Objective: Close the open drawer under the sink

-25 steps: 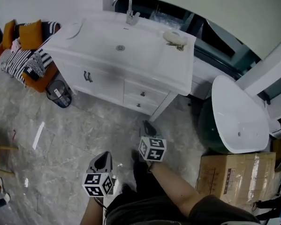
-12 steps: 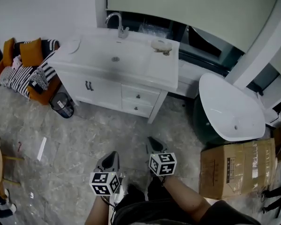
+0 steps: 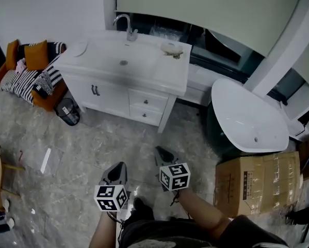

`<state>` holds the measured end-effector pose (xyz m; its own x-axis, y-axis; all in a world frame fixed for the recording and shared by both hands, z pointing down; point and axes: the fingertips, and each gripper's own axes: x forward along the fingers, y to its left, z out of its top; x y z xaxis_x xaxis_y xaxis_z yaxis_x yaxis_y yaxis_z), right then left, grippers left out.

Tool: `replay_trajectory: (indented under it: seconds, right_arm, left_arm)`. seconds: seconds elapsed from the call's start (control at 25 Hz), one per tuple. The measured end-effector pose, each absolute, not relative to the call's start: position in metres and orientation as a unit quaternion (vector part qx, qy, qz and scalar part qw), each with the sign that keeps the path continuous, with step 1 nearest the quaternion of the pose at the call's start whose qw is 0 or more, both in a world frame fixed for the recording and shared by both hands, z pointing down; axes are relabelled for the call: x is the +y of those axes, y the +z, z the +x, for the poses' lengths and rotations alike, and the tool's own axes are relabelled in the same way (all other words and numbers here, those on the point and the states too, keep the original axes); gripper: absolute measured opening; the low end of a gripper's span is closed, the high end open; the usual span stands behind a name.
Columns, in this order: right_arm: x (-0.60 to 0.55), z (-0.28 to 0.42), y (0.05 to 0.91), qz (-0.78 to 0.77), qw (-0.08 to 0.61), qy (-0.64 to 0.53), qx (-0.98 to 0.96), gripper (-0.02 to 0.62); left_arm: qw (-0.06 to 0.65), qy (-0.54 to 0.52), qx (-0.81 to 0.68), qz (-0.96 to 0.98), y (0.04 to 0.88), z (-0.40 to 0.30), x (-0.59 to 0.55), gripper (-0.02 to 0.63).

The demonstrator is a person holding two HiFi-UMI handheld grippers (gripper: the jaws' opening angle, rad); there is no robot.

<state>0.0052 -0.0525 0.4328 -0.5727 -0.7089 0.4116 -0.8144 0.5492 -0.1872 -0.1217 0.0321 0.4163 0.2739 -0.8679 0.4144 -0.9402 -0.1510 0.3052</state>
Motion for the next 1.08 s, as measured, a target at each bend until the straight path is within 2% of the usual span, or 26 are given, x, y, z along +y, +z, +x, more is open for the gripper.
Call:
replay_trajectory:
  seconds: [1.08]
  right_arm:
    - [0.113, 0.202, 0.392, 0.394, 0.106, 0.146, -0.901, 0.032]
  left_arm:
    - [0.196, 0.067, -0.636, 0.744, 0.367, 0.075, 0.195, 0.015]
